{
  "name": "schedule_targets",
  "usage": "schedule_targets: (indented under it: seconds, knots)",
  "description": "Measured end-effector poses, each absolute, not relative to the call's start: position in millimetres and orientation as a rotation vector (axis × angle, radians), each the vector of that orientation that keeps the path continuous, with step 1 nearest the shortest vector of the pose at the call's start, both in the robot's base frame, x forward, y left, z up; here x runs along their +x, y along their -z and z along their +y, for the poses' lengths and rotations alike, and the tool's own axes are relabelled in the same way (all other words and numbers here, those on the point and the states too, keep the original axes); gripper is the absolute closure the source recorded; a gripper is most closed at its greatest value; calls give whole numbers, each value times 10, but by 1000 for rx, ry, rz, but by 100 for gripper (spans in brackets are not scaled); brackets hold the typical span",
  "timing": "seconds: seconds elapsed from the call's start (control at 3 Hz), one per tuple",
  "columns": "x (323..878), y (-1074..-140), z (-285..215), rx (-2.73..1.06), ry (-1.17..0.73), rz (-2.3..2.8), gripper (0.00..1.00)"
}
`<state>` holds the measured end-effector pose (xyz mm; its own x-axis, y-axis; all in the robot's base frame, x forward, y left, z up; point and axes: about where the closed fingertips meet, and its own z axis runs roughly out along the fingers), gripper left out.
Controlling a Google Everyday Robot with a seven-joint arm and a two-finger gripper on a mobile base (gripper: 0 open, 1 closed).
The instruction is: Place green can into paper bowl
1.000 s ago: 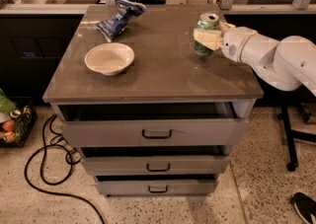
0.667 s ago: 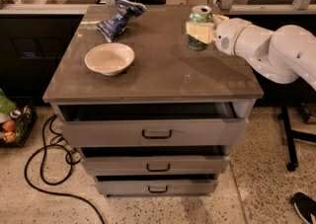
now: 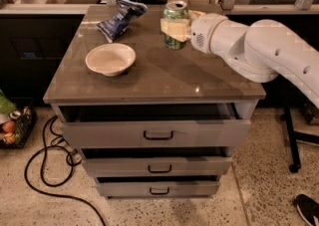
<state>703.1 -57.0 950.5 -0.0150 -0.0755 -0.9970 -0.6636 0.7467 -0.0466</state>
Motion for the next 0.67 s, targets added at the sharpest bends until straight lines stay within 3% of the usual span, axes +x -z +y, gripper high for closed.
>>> schedule_targets:
  seconds: [0.67]
  knots:
    - [6844,-9484,367,-749,-669,1490,100]
